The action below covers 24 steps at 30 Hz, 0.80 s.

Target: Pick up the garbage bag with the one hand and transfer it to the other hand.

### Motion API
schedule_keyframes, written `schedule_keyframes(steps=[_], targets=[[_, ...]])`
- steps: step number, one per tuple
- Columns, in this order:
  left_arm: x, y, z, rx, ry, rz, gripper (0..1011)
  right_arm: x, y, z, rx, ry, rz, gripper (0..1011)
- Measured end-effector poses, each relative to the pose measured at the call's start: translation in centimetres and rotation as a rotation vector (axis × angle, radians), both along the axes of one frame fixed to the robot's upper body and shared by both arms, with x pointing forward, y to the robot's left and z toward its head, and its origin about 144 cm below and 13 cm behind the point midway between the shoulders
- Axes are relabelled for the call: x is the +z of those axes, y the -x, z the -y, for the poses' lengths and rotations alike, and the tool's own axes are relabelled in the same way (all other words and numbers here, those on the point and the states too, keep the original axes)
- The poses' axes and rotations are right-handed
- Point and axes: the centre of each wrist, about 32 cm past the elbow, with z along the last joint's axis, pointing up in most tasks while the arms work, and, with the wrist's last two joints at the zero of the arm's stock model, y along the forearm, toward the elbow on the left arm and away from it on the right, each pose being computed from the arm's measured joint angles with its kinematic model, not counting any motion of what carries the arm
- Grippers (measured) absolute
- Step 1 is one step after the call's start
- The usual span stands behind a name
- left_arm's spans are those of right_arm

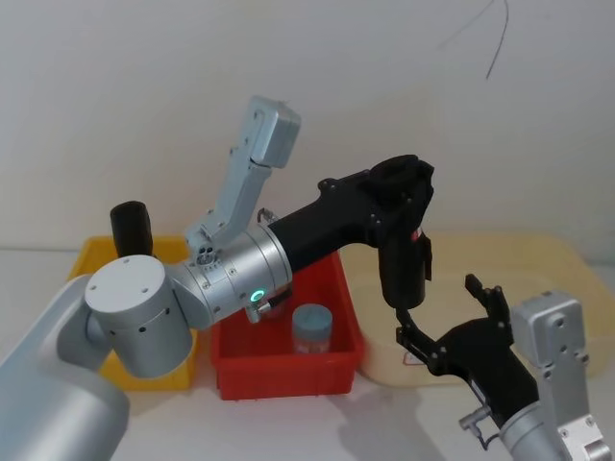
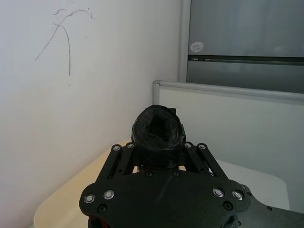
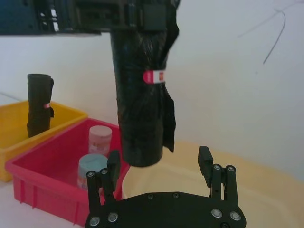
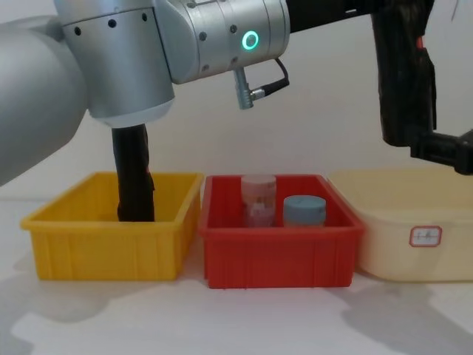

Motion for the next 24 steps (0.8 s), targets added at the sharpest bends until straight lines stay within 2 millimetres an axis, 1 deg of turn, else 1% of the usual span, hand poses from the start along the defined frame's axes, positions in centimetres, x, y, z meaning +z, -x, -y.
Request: schedule_keyframes(steps=[13, 24], targets=[[0.0, -0.1, 0.1, -0.005, 0.000, -0.002, 369, 0.7, -1.4, -0.7, 0.005, 0.041, 0.023, 1004], [0.0, -0.1, 0.1, -0.008, 0.000, -0.002, 369, 1.1, -2.7, -1.3, 0.034, 0.043, 0.005, 1005]])
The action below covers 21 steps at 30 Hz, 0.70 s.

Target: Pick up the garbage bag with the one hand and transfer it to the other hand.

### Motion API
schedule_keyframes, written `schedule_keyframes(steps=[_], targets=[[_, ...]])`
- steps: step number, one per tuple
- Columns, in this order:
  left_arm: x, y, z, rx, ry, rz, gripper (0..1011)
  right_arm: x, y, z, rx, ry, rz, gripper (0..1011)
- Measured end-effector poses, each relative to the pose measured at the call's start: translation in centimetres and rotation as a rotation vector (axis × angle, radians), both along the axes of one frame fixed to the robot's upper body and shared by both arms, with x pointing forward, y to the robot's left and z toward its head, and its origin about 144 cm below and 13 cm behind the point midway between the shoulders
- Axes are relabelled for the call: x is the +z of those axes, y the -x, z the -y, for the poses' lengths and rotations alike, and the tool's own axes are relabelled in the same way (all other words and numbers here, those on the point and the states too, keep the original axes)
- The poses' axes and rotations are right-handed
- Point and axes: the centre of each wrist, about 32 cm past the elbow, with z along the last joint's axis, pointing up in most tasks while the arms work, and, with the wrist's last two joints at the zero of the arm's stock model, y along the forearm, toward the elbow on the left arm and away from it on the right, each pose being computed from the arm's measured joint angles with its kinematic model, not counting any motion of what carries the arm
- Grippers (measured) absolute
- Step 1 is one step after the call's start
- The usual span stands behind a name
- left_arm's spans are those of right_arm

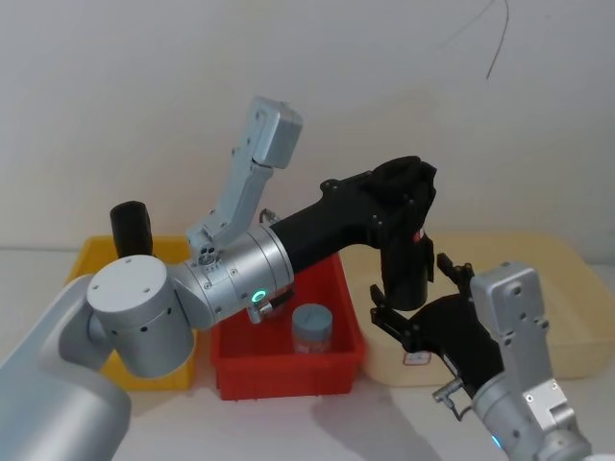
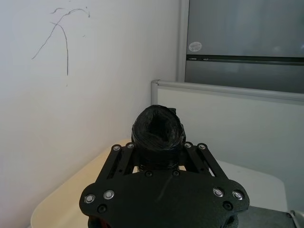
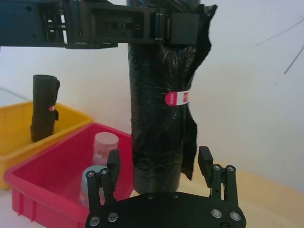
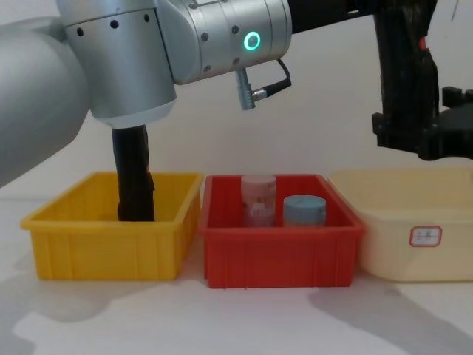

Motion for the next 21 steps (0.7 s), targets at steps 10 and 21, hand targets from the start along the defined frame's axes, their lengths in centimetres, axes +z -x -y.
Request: schedule_keyframes(steps=[10, 21], targets=[[0.0, 0.0, 0.0, -0.001, 0.000, 0.000, 369, 0.6, -1.2, -0.6, 0.029, -0.020, -0.033, 1004], [0.0, 0.0, 0.0, 0.000, 0.000, 0.000, 369, 1.2, -2.1, -0.9, 0.011, -0.053, -0.077, 787]])
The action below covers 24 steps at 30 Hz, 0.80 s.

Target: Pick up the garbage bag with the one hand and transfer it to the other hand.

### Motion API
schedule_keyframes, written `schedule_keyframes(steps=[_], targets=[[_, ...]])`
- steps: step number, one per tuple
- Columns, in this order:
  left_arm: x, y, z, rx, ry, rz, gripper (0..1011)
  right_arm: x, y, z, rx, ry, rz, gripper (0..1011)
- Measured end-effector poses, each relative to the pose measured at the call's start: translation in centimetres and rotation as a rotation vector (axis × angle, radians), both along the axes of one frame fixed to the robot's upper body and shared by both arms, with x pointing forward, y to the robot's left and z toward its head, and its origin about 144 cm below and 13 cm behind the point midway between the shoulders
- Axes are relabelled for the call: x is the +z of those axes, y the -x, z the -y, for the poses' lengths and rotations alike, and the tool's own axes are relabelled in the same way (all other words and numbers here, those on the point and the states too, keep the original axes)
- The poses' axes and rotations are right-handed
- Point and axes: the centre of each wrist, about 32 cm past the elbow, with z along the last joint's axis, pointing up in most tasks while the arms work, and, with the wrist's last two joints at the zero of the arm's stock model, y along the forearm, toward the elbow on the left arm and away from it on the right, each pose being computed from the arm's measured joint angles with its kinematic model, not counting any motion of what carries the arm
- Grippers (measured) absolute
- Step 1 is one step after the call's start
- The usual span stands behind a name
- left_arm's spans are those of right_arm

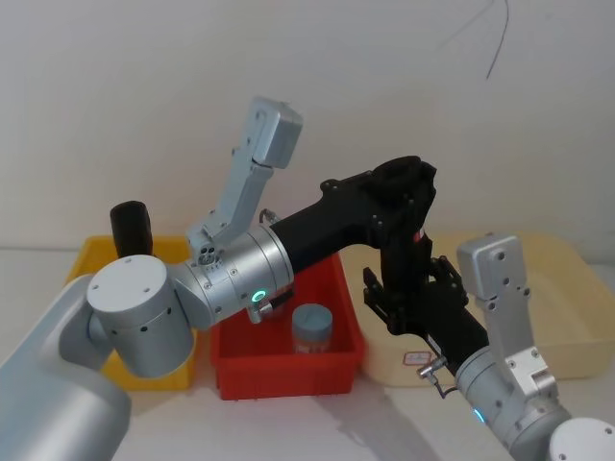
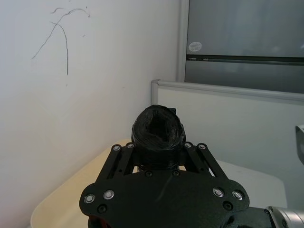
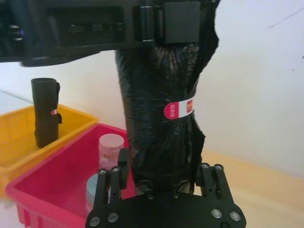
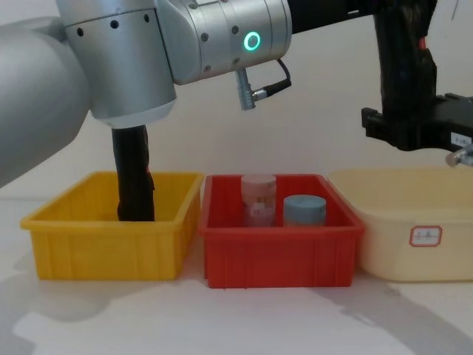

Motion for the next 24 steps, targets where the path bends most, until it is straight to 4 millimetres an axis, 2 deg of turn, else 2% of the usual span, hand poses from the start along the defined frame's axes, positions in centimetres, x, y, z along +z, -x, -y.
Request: schedule_keyframes(steps=[2, 4, 5, 9, 12, 13, 17, 18, 19, 20, 23, 24], targets=[[0.00, 0.00, 0.00, 0.000, 0.000, 0.000, 369, 0.06, -0.08, -0.01, -0.003, -0.003, -0.003, 762], [0.00, 0.00, 0.00, 0.000, 0.000, 0.000, 369, 0.12, -0.19, -0.04, -0.008, -0.007, -0.007, 685], [0.00, 0.00, 0.00, 0.000, 0.000, 0.000, 369, 0.16, -0.24, -0.06, -0.010, -0.009, -0.008, 606], [0.00, 0.00, 0.00, 0.000, 0.000, 0.000, 369, 0.22, -0.33, -0.10, -0.013, -0.013, -0.009, 532], [0.00, 0.00, 0.00, 0.000, 0.000, 0.000, 381, 0.24, -0.36, -0.10, -0.016, -0.015, -0.009, 533], [0.00, 0.00, 0.00, 0.000, 0.000, 0.000, 426, 0.26, -0.38, -0.09, -0.018, -0.016, -0.009, 533], [0.01, 0.00, 0.00, 0.000, 0.000, 0.000, 497, 0.31, -0.41, -0.05, -0.023, -0.017, -0.006, 533], [0.01, 0.00, 0.00, 0.000, 0.000, 0.000, 555, 0.32, -0.42, -0.03, -0.024, -0.017, -0.006, 533], [0.00, 0.00, 0.00, 0.000, 0.000, 0.000, 566, 0.32, -0.42, -0.02, -0.025, -0.017, -0.005, 533], [0.00, 0.00, 0.00, 0.000, 0.000, 0.000, 633, 0.33, -0.42, 0.01, -0.027, -0.018, -0.005, 532], [0.01, 0.00, 0.00, 0.000, 0.000, 0.000, 689, 0.36, -0.42, 0.06, -0.030, -0.020, -0.004, 531], [0.00, 0.00, 0.00, 0.000, 0.000, 0.000, 748, 0.38, -0.43, 0.12, -0.032, -0.022, -0.003, 531]])
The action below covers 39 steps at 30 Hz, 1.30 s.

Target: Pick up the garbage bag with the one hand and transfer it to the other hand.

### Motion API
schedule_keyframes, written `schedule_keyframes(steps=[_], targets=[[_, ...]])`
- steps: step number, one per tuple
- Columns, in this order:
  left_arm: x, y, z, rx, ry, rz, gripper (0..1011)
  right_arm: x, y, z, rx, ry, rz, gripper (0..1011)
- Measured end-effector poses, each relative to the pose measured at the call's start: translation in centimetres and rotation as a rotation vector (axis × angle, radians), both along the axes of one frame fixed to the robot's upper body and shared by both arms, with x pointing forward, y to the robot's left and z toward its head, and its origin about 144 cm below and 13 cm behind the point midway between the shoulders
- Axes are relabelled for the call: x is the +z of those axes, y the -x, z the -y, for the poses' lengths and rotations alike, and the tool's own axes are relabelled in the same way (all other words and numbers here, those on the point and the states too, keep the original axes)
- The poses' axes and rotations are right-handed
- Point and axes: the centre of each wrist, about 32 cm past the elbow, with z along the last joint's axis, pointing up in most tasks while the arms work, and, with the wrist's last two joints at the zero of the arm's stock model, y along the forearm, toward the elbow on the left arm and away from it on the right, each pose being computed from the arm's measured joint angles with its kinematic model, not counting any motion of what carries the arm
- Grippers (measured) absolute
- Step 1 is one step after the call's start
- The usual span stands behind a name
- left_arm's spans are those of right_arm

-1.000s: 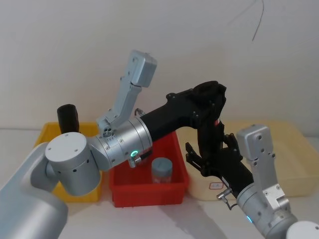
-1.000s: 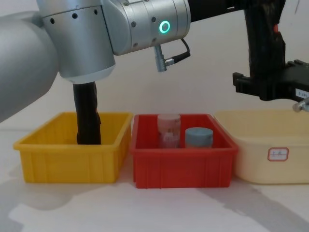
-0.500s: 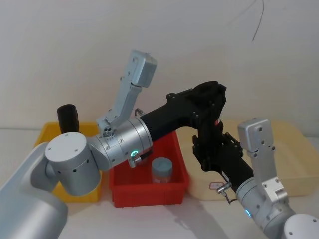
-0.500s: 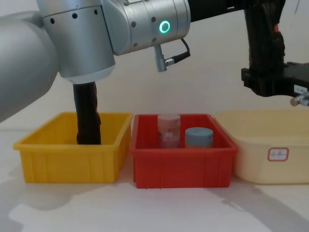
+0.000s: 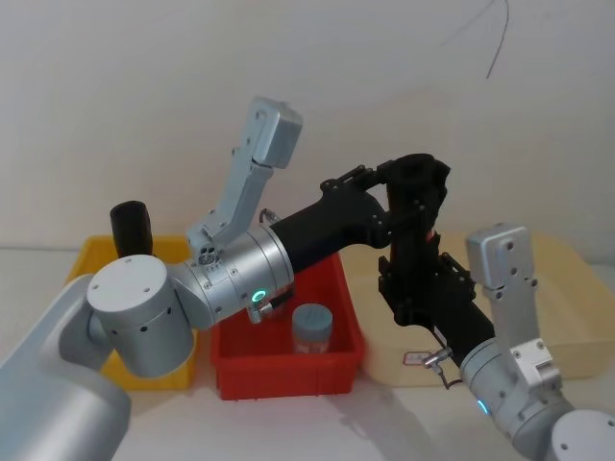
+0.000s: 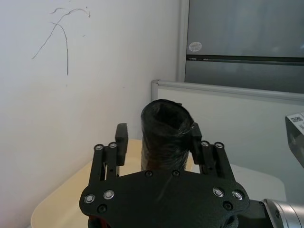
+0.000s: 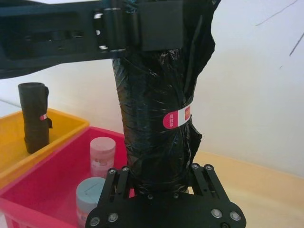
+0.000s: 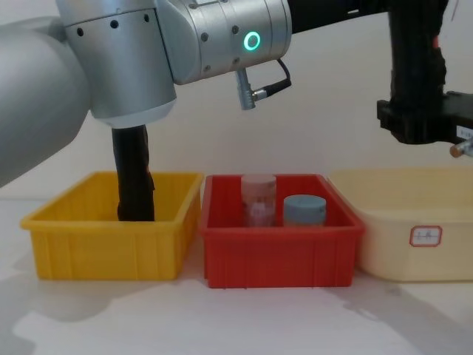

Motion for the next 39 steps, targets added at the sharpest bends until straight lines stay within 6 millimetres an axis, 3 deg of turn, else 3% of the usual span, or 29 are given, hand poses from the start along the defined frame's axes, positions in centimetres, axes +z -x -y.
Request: schedule_keyframes(steps=[10, 32, 35, 39], targets=[[0.0, 0.0, 0.0, 0.000, 0.000, 0.000, 999, 0.4, -0.6, 1.4, -0.042, -0.035, -0.026, 531], [0.0, 0.0, 0.0, 0.000, 0.000, 0.000, 1001, 1.4, -5.8, 7.3, -0.257, -0.063, -0.199, 530], [0.0, 0.0, 0.0, 0.000, 0.000, 0.000, 1001, 1.6, -6.5, 7.8, -0.281, -0.053, -0.221, 587], [0.0, 0.0, 0.0, 0.000, 0.000, 0.000, 1001, 1.8, -7.4, 8.4, -0.307, -0.034, -0.247, 737]])
